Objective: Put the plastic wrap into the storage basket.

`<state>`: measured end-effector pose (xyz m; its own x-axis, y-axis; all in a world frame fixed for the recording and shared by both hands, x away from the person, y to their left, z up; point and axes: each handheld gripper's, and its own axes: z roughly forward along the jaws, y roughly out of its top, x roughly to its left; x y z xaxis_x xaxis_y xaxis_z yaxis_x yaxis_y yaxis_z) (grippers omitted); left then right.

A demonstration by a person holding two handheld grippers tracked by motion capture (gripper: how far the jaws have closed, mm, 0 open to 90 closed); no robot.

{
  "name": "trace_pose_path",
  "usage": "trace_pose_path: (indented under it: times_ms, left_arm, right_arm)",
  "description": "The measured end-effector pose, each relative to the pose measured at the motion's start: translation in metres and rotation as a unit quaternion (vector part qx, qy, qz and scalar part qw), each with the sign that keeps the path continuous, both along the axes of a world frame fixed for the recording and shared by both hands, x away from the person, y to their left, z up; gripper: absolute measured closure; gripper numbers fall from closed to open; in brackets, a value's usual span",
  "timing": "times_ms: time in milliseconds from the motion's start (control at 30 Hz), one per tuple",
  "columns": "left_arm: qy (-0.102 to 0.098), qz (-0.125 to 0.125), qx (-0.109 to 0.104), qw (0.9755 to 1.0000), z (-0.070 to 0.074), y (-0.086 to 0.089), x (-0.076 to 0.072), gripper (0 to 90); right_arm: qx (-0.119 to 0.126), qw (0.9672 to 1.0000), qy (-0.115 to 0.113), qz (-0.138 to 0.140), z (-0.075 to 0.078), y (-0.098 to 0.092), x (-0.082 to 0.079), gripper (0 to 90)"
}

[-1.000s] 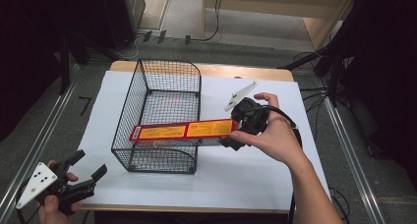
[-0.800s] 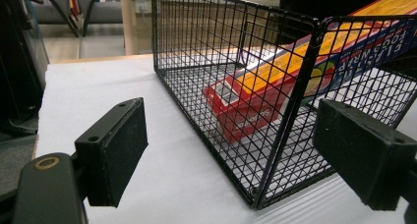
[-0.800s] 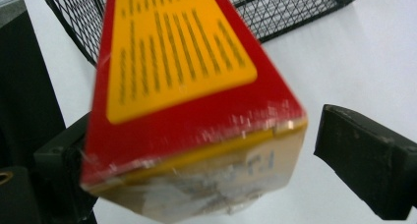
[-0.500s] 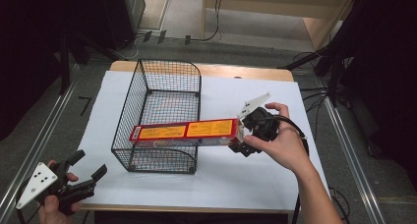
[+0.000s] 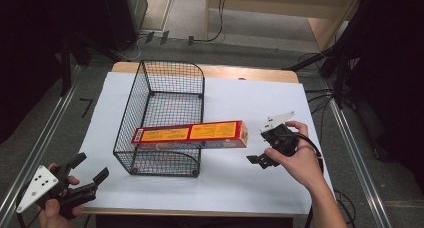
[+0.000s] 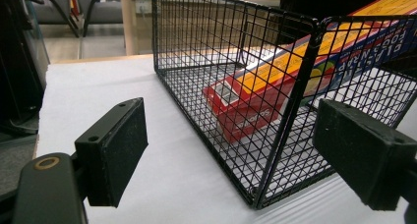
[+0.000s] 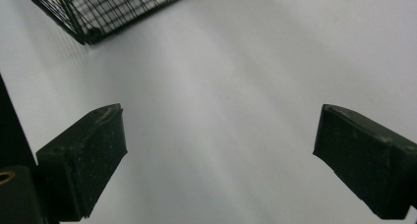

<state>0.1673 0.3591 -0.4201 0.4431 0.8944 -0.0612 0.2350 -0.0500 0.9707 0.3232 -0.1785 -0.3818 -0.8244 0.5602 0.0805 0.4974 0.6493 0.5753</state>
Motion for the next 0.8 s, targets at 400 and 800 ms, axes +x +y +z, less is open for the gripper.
trace_pose_path:
  times_ms: [400, 800]
  left_arm:
    - [0.000, 0.000, 0.002, 1.0000, 0.000, -0.001, 0.000, 13.9]
    - [-0.004, -0.001, -0.004, 1.0000, 0.002, 0.000, -0.002, 13.9]
  right_arm:
    - [0.021, 0.9973, 0.003, -0.071, -0.044, -0.054, -0.015, 6.5]
    - [0.082, 0.9836, -0.010, -0.160, -0.068, -0.114, -0.043, 7.4]
